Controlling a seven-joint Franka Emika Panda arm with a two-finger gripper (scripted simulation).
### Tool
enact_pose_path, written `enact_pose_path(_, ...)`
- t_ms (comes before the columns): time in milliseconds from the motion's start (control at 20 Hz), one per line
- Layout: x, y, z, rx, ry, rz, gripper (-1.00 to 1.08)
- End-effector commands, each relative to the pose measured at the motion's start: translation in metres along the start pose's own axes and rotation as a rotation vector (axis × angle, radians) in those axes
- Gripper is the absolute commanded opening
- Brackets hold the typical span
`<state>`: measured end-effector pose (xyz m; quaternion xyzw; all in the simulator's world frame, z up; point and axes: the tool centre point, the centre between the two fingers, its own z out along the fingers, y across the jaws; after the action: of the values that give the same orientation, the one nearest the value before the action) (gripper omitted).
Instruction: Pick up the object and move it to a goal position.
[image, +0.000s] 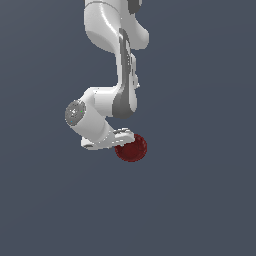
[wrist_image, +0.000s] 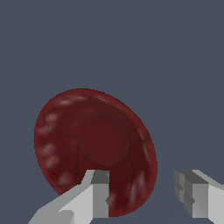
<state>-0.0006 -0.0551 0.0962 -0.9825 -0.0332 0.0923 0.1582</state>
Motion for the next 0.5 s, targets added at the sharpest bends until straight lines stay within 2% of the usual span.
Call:
enact_pose_path(0, 0.001, 0.007, 0.006, 0.058, -0.007, -0.012, 0.28)
enact_pose_path(250, 0.001, 0.018, 0.014, 0.140, -0.009, -0.030, 0.28)
enact_pose_path(450, 0.002, 0.022, 0.017, 0.179, -0.007, -0.038, 0.28)
